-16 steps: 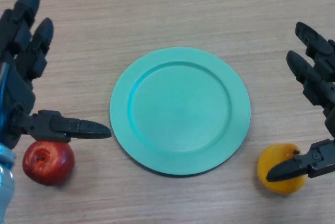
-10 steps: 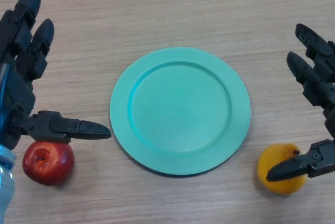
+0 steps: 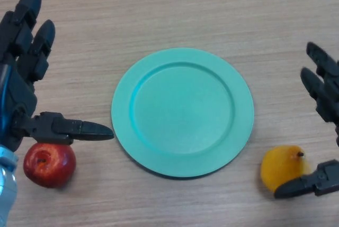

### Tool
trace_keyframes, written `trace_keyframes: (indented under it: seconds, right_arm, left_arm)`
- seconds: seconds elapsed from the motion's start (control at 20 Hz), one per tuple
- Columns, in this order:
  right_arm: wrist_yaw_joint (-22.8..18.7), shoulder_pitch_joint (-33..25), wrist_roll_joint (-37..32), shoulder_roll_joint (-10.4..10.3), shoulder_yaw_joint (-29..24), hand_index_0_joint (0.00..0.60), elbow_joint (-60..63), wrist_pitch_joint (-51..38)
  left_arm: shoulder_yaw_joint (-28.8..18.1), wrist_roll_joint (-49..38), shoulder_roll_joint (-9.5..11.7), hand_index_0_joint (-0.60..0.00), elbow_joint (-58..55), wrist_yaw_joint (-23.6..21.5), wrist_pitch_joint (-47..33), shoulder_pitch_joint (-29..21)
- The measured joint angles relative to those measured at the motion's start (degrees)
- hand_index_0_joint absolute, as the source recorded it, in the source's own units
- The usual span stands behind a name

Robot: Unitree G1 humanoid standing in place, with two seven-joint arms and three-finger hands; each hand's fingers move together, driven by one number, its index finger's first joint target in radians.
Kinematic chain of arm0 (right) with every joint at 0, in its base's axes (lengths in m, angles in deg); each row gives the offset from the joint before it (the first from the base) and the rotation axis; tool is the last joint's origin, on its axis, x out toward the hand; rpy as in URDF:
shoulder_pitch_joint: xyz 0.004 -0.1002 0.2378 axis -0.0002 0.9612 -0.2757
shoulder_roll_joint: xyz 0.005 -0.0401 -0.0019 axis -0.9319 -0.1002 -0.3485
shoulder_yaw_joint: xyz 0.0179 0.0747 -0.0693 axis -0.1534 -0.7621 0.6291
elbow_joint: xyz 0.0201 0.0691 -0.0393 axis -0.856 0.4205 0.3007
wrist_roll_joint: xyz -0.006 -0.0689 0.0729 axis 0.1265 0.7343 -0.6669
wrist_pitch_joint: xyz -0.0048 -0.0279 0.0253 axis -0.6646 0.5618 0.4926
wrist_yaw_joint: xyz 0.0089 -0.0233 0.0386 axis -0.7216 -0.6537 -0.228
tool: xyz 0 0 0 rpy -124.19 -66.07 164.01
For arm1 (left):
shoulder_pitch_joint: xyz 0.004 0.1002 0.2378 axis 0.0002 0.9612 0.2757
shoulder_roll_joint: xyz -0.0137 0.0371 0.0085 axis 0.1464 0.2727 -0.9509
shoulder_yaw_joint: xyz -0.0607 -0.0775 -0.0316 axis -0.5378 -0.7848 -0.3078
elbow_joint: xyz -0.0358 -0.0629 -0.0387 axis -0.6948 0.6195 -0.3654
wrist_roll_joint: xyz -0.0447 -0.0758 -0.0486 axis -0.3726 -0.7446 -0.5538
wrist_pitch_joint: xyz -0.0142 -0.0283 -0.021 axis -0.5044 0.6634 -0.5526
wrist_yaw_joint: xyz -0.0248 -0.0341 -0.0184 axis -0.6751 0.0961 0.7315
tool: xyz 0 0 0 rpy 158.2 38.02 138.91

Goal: Pick up the yellow pear and place it on the plate

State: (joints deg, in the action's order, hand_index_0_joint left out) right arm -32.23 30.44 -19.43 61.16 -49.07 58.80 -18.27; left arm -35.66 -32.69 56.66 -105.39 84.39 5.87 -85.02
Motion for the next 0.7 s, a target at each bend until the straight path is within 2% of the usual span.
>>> trace_keyframes:
  seconds: [0.25,0.5,0.7]
  right_arm:
    - [0.0,2.9,2.6,-1.0,-0.1,0.000,12.6,-15.3]
    - [-7.7,1.2,5.1,-1.0,0.8,0.000,23.7,-23.1]
    - [-11.8,-0.9,5.1,-0.5,1.4,0.000,31.6,-27.5]
  left_arm:
    - [1.7,0.1,-0.1,0.000,0.4,0.0,0.0,-0.9]
    - [1.8,2.0,-0.2,0.000,2.0,0.0,0.0,-1.2]
    - [1.8,2.0,-0.3,0.000,2.0,0.0,0.0,-1.2]
